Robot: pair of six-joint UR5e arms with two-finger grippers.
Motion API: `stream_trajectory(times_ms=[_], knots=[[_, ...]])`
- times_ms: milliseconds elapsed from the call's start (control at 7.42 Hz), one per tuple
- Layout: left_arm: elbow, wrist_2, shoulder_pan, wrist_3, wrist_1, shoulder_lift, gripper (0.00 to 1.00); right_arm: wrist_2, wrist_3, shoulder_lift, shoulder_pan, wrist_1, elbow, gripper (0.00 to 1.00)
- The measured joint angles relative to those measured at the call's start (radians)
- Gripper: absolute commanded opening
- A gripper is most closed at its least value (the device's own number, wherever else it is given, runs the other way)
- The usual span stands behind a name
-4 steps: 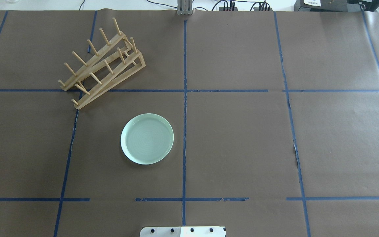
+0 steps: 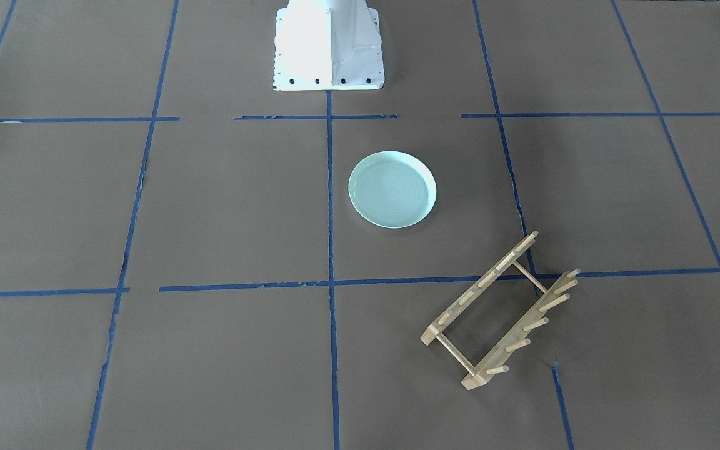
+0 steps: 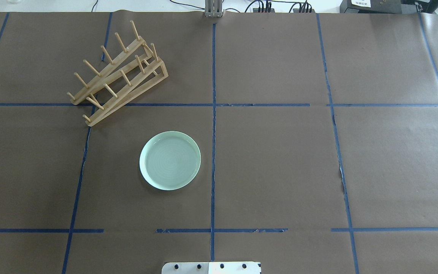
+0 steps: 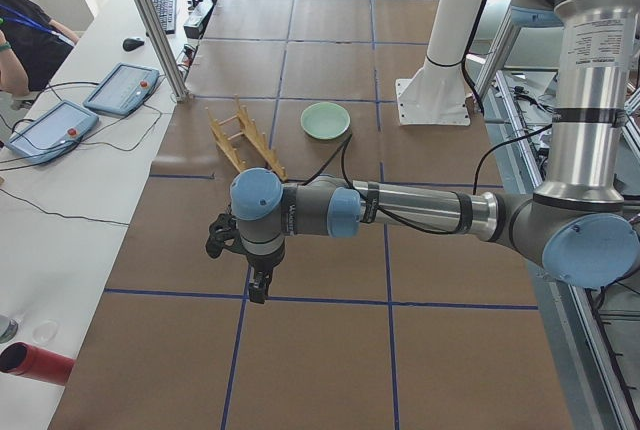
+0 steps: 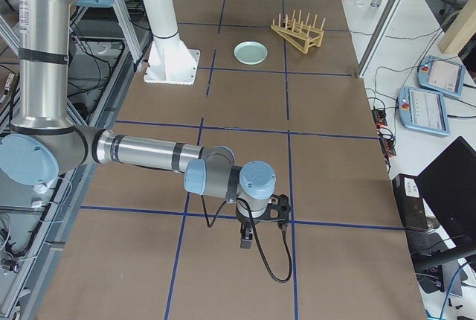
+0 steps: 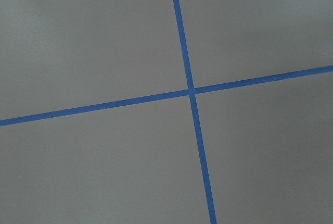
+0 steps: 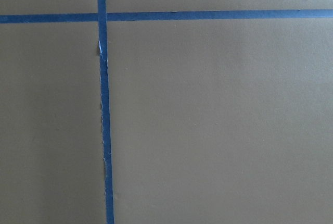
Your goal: Place plate on rack
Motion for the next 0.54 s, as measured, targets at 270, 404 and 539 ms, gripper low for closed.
stream_trajectory(times_ms=[270,404,539], knots=[[-0.018,-0.078,0.03,-0.002,0.003,-0.039,1.0,0.0,0.0,0.0,0.0,0.0,0.0,1.0],[-0.044,-0.111,0.075,-0.026,0.004,-0.052,1.0,0.0,0.0,0.0,0.0,0.0,0.0,1.0],[-0.077,-0.124,0.122,-0.11,0.0,-0.065,1.0,0.0,0.0,0.0,0.0,0.0,0.0,1.0]])
